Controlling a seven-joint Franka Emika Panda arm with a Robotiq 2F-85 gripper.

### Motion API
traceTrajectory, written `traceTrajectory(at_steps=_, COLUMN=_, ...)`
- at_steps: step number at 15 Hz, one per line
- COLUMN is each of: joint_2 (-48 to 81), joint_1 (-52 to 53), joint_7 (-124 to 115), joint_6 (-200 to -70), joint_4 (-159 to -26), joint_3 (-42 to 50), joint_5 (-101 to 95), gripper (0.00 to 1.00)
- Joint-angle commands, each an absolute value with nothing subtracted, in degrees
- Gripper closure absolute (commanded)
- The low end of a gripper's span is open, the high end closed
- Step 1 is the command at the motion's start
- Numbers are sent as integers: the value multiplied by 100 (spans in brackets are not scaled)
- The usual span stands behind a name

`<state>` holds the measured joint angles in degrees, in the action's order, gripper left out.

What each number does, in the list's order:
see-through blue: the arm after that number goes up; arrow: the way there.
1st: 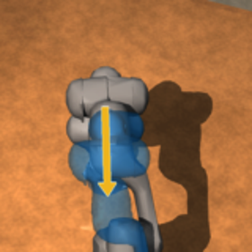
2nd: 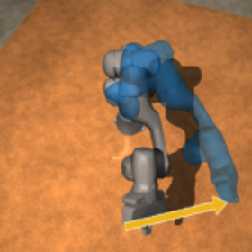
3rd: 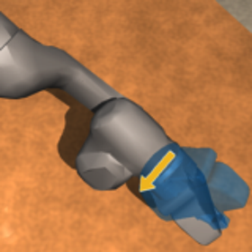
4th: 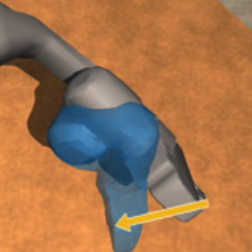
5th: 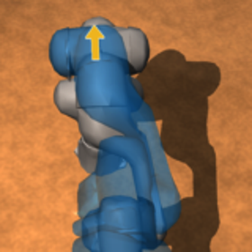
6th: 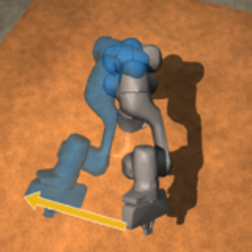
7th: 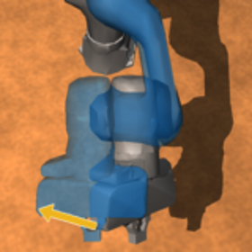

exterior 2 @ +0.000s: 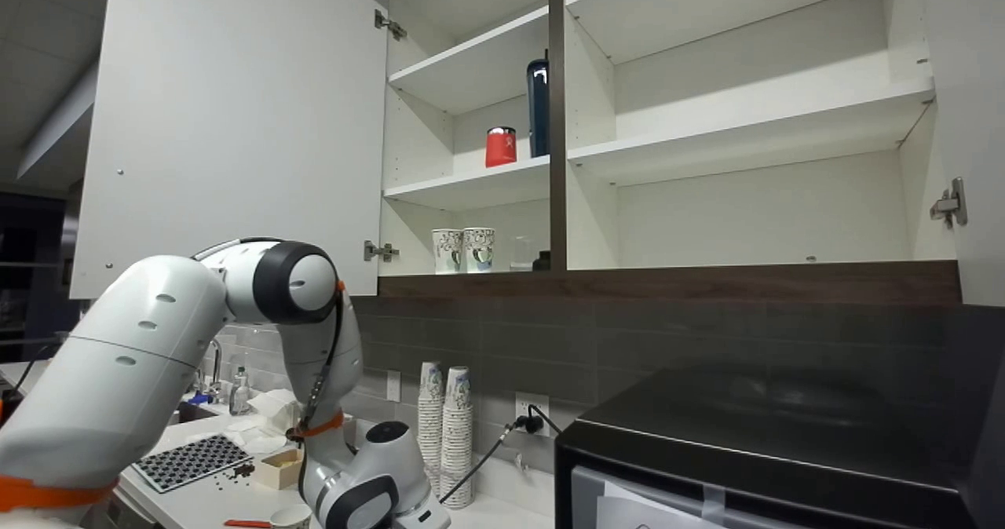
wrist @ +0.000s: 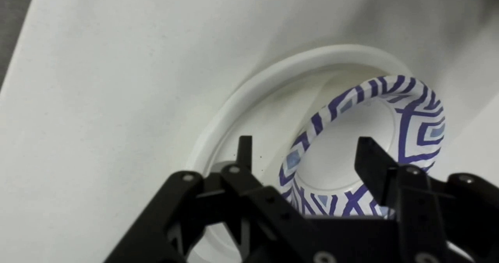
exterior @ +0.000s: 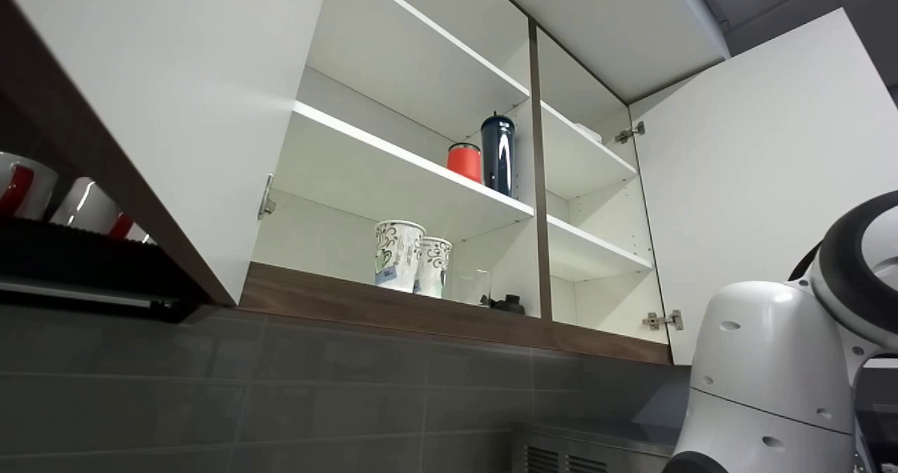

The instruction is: Put the plates inside the cabinet

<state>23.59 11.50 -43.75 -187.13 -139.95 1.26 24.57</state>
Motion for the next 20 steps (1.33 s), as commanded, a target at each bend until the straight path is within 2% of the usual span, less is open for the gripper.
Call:
traceTrajectory(at_steps=1, joint_2=2366, joint_1=1108, joint_7=-4286, joint_6=-18725, joint_4=-13990, joint_3=79, joint_5=2532, gripper=7)
traceTrajectory(at_steps=4, joint_2=2409, joint_1=1661, joint_7=-3784, joint_6=-18704, joint_4=-14046, joint_3=865, joint_5=2114, gripper=0)
traceTrajectory(at_steps=7, joint_2=2371, joint_1=1913, joint_7=-3077, joint_6=-18654, joint_4=-14099, joint_3=1515, joint_5=1689, gripper=0)
traceTrajectory(at_steps=9, joint_2=2262, joint_1=1791, joint_7=-2587, joint_6=-18593, joint_4=-14159, joint_3=1624, joint_5=1373, gripper=0)
traceTrajectory(at_steps=20, joint_2=1983, joint_1=-805, joint_7=-186, joint_6=-17822, joint_4=-14051, joint_3=-244, joint_5=856, gripper=0)
